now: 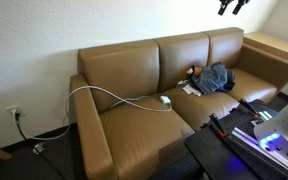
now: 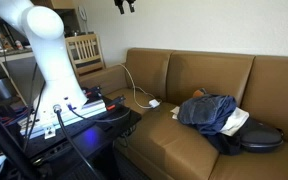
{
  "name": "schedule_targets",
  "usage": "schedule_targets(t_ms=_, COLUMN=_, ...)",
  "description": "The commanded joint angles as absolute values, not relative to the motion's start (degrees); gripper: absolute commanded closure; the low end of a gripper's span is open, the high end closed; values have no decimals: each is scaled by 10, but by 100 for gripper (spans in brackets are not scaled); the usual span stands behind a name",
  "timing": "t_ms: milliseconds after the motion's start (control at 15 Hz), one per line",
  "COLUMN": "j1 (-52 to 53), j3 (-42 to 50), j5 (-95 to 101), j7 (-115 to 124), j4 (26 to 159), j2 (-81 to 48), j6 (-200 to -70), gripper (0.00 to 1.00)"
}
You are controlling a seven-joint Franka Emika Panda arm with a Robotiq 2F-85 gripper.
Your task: Move the clothing to the left side of the sofa
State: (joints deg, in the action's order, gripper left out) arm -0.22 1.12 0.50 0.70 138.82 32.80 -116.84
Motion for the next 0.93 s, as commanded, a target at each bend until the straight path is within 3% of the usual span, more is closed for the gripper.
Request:
schedule_targets(t_ms=0, j1=-5, j3=9, j5=4, j7=6, j4=1387, j2=328, j6=-1167, gripper=0)
schedule_targets(t_ms=733, j1=-183, j3=156, j5=69, j7=100, j4=1334, j2=88, j6=-1316, gripper=0)
schedule_targets(t_ms=800, j1=-168, j3=139, j5=70, j7=84, j4=1380, j2=156, j6=-1296, gripper=0)
schedule_targets(t_ms=867, j1=-178, j3=152, j5=70, j7=86, j4=1367, j2=130, j6=-1309, gripper=0)
